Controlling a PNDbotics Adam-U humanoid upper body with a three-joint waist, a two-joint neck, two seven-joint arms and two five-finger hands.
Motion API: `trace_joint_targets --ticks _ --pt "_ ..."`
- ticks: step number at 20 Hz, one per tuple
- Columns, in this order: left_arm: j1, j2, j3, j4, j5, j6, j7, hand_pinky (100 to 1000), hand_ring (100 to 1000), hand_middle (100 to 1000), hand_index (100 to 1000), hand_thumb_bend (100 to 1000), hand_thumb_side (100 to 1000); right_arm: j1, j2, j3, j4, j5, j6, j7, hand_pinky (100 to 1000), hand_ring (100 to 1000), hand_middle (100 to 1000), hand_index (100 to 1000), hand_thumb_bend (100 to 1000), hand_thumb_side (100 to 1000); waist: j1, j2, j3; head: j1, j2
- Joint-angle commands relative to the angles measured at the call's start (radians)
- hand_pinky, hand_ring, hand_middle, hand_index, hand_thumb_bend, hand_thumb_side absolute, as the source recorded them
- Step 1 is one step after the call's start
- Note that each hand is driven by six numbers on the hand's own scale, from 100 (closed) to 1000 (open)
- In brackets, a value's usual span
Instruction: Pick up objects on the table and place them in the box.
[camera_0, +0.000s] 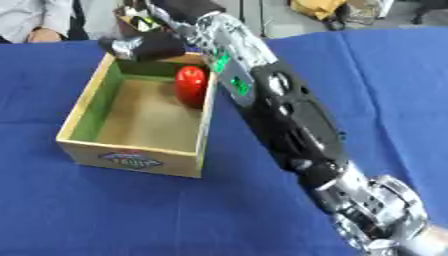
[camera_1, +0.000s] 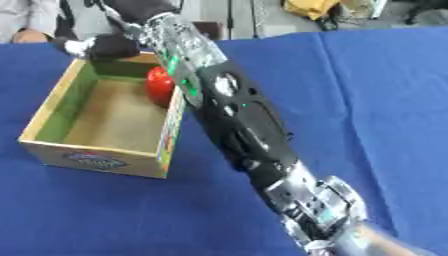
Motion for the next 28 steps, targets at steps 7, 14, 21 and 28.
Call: trace_joint_targets --ticks 7,14,21,28 --pt "0.004 0.025 0.013 -0.018 -0.011 0.000 0.009 105 326 399 646 100 731 0.001 -0.166 -0.046 -0.291 -0.388 0.112 -0.070 648 721 734 894 277 1000 0.014 -0.037 -0.025 0.046 0.020" --pt "0.009 0.031 0.023 -0.018 -0.020 -0.002 0.023 107 326 399 646 100 731 0.161 -0.316 -0.106 -0.525 -0.605 0.188 -0.156 630 711 725 896 100 959 0.018 -0.049 -0.067 0.084 0.033" --pt "0.011 0.034 0.031 -0.018 -0.029 -0.005 0.038 106 326 399 646 100 731 0.435 -0.439 -0.169 -0.710 -0.834 0.148 -0.324 616 697 706 892 100 898 0.030 -0.053 -0.109 0.130 0.039" --pt "0.015 0.038 0.037 -0.018 -0.038 -0.007 0.048 105 327 399 646 100 731 0.666 -0.448 -0.222 -0.717 -1.011 -0.169 -0.521 656 693 685 853 100 820 0.043 -0.056 -0.139 0.163 0.043"
